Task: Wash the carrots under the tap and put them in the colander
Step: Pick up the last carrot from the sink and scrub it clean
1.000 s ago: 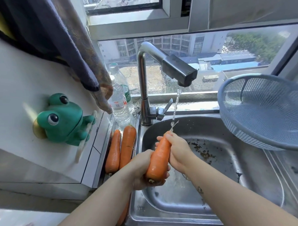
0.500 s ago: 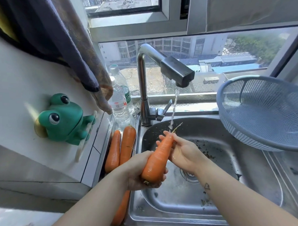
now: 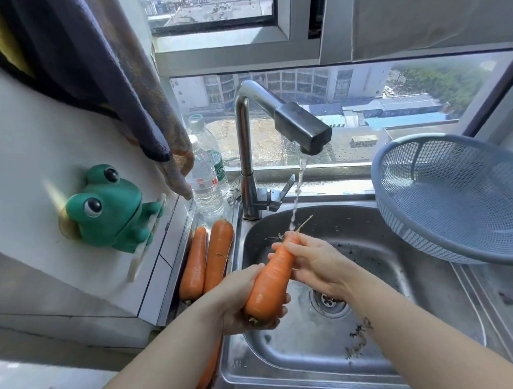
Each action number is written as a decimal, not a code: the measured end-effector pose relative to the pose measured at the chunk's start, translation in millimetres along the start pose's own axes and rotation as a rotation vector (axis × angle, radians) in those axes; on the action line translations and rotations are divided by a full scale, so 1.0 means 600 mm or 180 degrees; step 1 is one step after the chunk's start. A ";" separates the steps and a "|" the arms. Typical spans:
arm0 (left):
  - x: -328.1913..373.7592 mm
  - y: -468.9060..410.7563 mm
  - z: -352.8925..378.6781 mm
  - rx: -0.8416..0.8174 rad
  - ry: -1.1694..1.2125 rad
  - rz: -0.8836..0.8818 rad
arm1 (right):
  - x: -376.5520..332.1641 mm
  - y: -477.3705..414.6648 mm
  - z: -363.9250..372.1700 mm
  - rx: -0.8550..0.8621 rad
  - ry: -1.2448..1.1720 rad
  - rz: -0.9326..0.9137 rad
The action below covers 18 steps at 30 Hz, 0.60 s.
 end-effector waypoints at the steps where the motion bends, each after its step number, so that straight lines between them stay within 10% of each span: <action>1: 0.000 0.000 0.001 -0.0027 0.0039 -0.0003 | -0.002 0.002 0.000 -0.0131 -0.0018 0.0018; 10: 0.008 -0.006 0.019 0.0202 -0.0482 0.0506 | -0.001 -0.029 -0.020 0.0866 0.0225 -0.0398; 18: 0.037 -0.005 0.030 0.0774 -0.1295 0.1362 | 0.025 -0.016 0.007 0.0538 0.0752 -0.0929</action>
Point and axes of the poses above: each hand's wrist, its own y-axis away from the middle knuckle, its own z-axis out of the palm, x = y × z, the point moved 6 cm from there along -y, towards the middle knuckle, and after that the axes turned 13 degrees about x, right-handed, at the moved point
